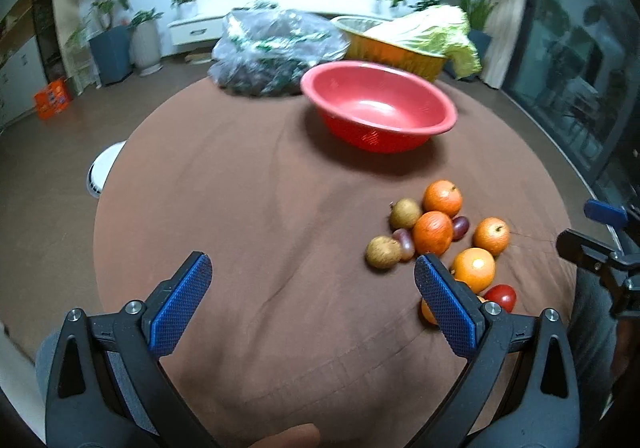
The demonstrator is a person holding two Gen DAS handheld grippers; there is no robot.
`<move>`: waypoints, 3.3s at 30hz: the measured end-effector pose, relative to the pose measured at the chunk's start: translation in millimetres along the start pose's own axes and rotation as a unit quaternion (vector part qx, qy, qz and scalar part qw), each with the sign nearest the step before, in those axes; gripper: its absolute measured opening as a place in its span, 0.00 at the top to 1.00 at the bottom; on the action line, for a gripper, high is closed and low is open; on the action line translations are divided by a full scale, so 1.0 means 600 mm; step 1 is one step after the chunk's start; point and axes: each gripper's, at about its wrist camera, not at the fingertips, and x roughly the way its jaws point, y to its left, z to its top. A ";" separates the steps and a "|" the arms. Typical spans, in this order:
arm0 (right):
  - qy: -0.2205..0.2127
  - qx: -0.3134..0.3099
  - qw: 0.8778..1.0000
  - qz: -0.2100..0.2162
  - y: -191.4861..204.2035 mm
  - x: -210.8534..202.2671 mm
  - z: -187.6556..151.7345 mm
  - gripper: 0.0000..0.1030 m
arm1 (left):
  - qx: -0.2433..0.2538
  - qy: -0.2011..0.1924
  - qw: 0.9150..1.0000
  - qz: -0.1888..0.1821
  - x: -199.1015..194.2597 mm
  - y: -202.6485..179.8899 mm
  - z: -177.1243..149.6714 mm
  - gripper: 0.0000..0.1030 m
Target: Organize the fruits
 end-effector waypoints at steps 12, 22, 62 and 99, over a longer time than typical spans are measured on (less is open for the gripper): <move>0.007 -0.078 0.994 0.078 -0.069 -0.003 -0.006 0.12 | 0.159 0.057 0.982 -0.085 0.033 -0.064 -0.025 0.00; 0.058 -0.221 0.955 0.190 -0.026 0.055 0.022 0.31 | 0.273 0.070 0.947 -0.158 0.052 -0.109 -0.034 0.06; 0.124 -0.310 0.907 0.256 -0.005 0.170 0.048 0.63 | 0.353 0.069 0.899 -0.249 0.066 -0.119 -0.033 0.70; 0.056 -0.264 0.951 0.154 -0.010 0.215 0.279 0.63 | 0.346 0.045 0.932 -0.102 0.215 -0.043 0.272 0.70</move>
